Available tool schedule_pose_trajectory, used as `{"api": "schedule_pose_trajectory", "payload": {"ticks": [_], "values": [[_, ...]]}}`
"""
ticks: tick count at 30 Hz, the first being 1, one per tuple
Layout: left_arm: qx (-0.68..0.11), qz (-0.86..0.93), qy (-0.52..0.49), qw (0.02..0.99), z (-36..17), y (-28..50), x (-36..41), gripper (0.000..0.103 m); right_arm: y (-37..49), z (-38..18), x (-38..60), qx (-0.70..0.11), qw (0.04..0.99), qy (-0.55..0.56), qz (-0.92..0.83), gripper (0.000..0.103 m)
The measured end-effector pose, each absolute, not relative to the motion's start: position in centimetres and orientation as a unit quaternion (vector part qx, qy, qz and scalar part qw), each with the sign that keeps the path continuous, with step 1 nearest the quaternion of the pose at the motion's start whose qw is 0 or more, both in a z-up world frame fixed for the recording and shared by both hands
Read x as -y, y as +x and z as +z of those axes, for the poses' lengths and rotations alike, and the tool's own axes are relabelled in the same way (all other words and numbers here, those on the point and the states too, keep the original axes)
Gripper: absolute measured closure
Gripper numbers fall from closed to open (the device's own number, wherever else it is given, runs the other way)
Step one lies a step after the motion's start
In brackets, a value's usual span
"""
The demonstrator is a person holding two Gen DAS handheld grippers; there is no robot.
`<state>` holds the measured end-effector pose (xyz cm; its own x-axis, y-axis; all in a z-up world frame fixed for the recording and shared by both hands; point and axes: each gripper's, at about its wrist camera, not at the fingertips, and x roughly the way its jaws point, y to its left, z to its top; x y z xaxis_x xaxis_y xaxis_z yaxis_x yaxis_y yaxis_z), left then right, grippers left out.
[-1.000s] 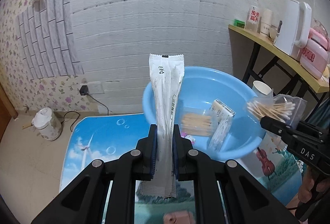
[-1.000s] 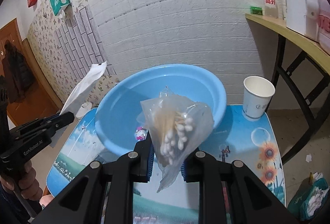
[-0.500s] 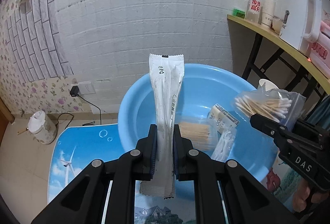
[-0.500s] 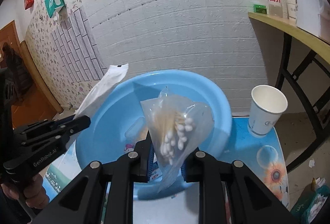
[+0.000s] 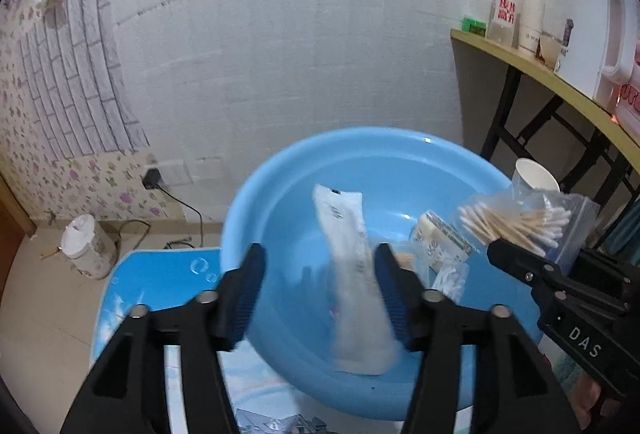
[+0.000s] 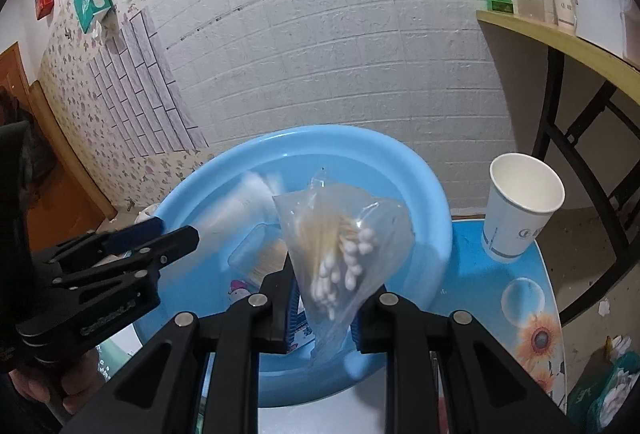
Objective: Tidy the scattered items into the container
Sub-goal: 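Open left gripper over the basin while right gripper releases the swab bag into it, then withdraw both tools from the basin toward the remaining items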
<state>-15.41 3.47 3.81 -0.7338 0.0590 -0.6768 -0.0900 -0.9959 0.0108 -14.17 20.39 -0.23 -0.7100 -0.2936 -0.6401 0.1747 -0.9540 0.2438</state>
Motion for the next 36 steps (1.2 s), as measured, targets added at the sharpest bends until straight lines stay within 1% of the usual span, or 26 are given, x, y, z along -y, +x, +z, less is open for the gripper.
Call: {"api": "schedule_pose_trajectory", "payload": {"ticks": [1, 4, 6, 7, 8, 9, 10, 11, 12, 13, 14, 20, 25, 30, 36], "values": [[-0.019, 0.933, -0.357, 0.035, 4.0, -15.3, -3.2, 0.037, -14.2, -0.2, -20.4, 0.082, 0.128, 0.359, -0.921, 0.082], [-0.009, 0.935, -0.353, 0.026, 4.5, -14.7, -2.5, 0.036, -14.2, 0.0, -20.3, 0.079, 0.128, 0.359, -0.921, 0.082], [0.0, 0.934, -0.357, 0.019, 4.6, -14.3, -2.0, 0.027, -14.0, 0.2, -20.2, 0.077, 0.129, 0.358, -0.921, 0.082], [0.003, 0.934, -0.357, 0.016, 4.6, -14.1, -1.7, 0.025, -13.9, 0.3, -20.0, 0.075, 0.13, 0.358, -0.922, 0.081], [0.004, 0.934, -0.357, 0.015, 4.6, -13.8, -1.5, 0.021, -13.9, 0.4, -19.8, 0.071, 0.129, 0.357, -0.922, 0.079], [0.005, 0.934, -0.357, 0.013, 4.7, -13.5, -1.2, 0.019, -13.8, 0.6, -19.5, 0.065, 0.126, 0.356, -0.924, 0.066], [0.007, 0.934, -0.357, 0.01, 4.9, -13.0, -0.9, 0.017, -14.0, 0.8, -19.5, 0.06, 0.119, 0.352, -0.927, 0.046], [0.01, 0.935, -0.356, 0.01, 5.1, -12.6, -0.6, 0.013, -13.9, 1.1, -19.4, 0.058, 0.113, 0.347, -0.929, 0.035], [0.012, 0.936, -0.353, 0.009, 5.3, -12.1, -0.3, 0.006, -13.6, 1.5, -19.4, 0.063, 0.109, 0.338, -0.933, 0.017], [0.014, 0.937, -0.348, 0.005, 5.6, -11.5, 0.1, 0.003, -13.5, 1.7, -19.5, 0.066, 0.106, 0.334, -0.934, 0.01], [0.016, 0.939, -0.343, 0.0, 5.9, -10.9, 0.4, 0.0, -13.1, 2.1, -19.4, 0.068, 0.101, 0.329, -0.936, 0.009], [0.039, 0.939, -0.342, -0.008, 6.5, -8.0, 2.0, 0.0, -10.5, 3.6, -19.1, 0.057, 0.089, 0.326, -0.939, 0.008], [0.052, 0.941, -0.335, -0.014, 6.6, -5.2, 3.2, 0.0, -6.9, 4.5, -19.6, 0.07, 0.076, 0.318, -0.942, 0.008], [0.066, 0.94, -0.334, -0.026, 5.9, -2.8, 4.1, 0.0, -3.9, 4.1, -20.1, 0.099, 0.066, 0.324, -0.938, 0.008], [0.061, 0.941, -0.331, -0.032, 4.8, -0.6, 4.3, 0.0, -0.5, 3.0, -19.4, 0.084, 0.05, 0.324, -0.941, 0.008]]}}
